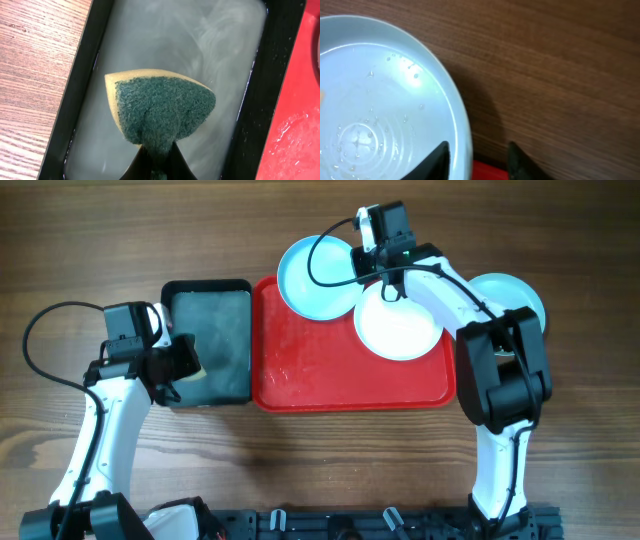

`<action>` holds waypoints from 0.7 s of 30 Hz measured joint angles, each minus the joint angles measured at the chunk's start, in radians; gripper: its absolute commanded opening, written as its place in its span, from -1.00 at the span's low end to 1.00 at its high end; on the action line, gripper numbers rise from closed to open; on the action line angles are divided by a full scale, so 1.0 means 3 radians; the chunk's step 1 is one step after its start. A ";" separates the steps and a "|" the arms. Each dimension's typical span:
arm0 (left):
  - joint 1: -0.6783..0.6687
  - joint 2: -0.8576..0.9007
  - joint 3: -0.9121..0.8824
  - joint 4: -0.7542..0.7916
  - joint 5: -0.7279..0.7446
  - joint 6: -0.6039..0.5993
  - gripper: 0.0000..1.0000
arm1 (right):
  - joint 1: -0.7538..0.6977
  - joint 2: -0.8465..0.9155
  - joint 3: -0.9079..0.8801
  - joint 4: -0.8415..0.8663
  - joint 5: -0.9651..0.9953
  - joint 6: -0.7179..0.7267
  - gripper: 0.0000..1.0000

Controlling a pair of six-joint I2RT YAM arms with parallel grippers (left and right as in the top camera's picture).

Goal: Clean dirty plates on tray and stack at the side
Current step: 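Move right gripper to the remaining pale green plate's rim and grip it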

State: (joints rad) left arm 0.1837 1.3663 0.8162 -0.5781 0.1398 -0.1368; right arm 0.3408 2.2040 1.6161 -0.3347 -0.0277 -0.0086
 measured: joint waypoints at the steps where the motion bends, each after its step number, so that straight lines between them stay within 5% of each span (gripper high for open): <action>1: 0.0000 0.0003 -0.0001 0.0011 0.0001 0.0000 -0.92 | 0.0000 0.0025 0.0000 -0.0010 -0.0041 0.0017 -0.61; 4: 0.0000 0.0003 -0.0001 0.0022 0.0001 0.0000 -0.92 | 0.0003 0.0034 0.0000 -0.0051 -0.0092 0.0120 -0.91; 10: 0.0000 0.0003 -0.0006 0.0047 0.0000 0.0000 -0.92 | 0.0032 0.0028 0.0004 -0.0310 -0.0381 0.0209 -0.92; 21: 0.0000 0.0004 -0.0008 0.0058 0.0001 0.0000 -0.92 | 0.0200 -0.0140 0.0006 -0.1817 -0.0533 0.0467 -0.82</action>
State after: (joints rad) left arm 0.1837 1.3674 0.8139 -0.5606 0.1402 -0.1368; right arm 0.4007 2.1620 1.6180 -0.8799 -0.1875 0.1314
